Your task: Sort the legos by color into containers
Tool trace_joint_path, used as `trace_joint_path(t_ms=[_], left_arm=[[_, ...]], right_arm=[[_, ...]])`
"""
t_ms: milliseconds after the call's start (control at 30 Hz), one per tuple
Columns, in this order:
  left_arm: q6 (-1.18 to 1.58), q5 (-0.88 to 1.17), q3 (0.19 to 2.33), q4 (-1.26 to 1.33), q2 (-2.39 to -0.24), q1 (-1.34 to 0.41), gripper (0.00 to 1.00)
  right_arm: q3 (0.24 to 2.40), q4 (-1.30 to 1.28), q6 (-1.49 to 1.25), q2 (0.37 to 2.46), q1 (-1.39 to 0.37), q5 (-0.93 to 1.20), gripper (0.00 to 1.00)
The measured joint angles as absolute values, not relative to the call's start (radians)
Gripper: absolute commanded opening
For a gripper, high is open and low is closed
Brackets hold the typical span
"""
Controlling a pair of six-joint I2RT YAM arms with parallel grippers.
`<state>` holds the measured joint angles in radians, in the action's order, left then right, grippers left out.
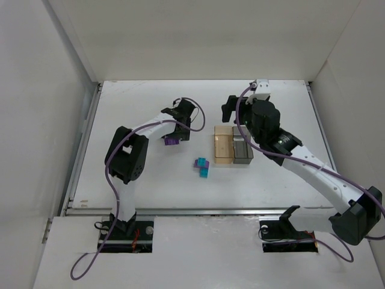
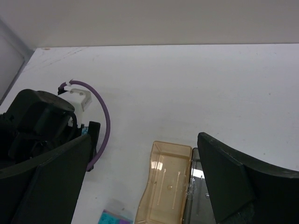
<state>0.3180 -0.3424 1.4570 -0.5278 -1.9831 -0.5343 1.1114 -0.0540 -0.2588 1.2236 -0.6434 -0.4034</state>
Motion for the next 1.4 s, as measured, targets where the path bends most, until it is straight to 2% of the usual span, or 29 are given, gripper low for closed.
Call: trace_joint_path(t_ms=[100, 133, 267, 367, 667, 700, 767, 967, 1233, 1400], left_arm=[[0.321, -0.352, 1.478, -0.528, -1.995, -0.530, 0.66], [0.322, -0.353, 1.490, -0.527, -2.002, -0.528, 0.59], [0.324, -0.356, 1.526, -0.520, -2.033, -0.514, 0.43], [0.326, -0.345, 1.530, -0.520, -2.040, -0.508, 0.27], [0.294, -0.306, 1.530, -0.515, -2.035, -0.506, 0.12], [0.281, -0.292, 1.530, -0.516, -2.033, -0.506, 0.07], [0.244, -0.264, 1.526, -0.516, -2.021, -0.507, 0.03], [0.036, -0.228, 1.417, -0.424, -1.850, -0.548, 0.00], [-0.378, 0.129, 1.196, -0.222, -1.372, -0.576, 0.00], [-0.579, 0.320, 1.142, -0.200, -1.199, -0.574, 0.00]], right_arm=[[1.111, -0.054, -0.259, 1.233, -0.645, -0.401, 1.00], [1.111, -0.055, -0.259, 1.238, -0.646, -0.399, 1.00], [1.111, -0.056, -0.260, 1.262, -0.651, -0.390, 1.00], [1.111, -0.060, -0.260, 1.277, -0.652, -0.386, 1.00], [1.116, -0.067, -0.251, 1.298, -0.655, -0.381, 1.00], [1.119, -0.068, -0.250, 1.298, -0.655, -0.374, 1.00], [1.125, -0.072, -0.242, 1.296, -0.655, -0.357, 1.00], [1.198, -0.172, -0.212, 1.250, -0.629, -0.285, 1.00], [1.448, -0.415, -0.148, 1.174, -0.526, -0.150, 1.00], [1.501, -0.468, -0.133, 1.200, -0.510, 0.111, 1.00]])
